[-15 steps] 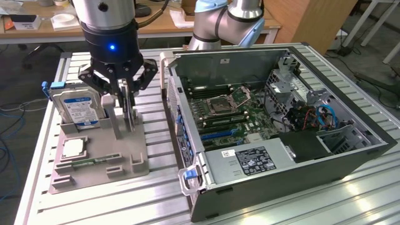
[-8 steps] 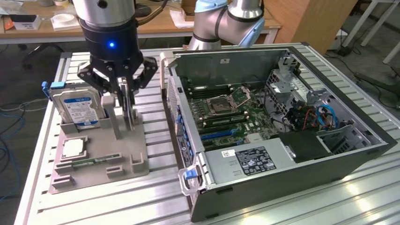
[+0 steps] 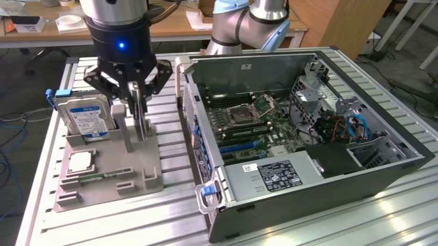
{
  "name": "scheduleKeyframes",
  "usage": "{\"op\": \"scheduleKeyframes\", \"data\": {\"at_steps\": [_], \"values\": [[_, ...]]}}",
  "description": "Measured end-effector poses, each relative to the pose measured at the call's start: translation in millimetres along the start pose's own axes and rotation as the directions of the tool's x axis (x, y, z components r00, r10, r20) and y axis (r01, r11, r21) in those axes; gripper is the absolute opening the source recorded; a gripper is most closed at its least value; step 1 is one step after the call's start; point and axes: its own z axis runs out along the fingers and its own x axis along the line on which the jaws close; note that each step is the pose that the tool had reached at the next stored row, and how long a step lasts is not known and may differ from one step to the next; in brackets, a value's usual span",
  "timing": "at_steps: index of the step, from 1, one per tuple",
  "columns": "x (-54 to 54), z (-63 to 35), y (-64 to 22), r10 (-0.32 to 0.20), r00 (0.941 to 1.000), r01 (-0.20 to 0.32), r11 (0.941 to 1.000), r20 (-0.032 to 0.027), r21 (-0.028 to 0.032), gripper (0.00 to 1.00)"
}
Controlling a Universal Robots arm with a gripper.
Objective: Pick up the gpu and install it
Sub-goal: 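Pick up the gpu and move the gpu toward the slot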
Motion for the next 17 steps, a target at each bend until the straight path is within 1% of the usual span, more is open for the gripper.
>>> {"op": "scheduleKeyframes", "data": {"at_steps": [17], "values": [[-0.2,-13.1,0.6,0.000,1.0000,0.000,1.0000,-0.0001,0.0000,0.27]]}}
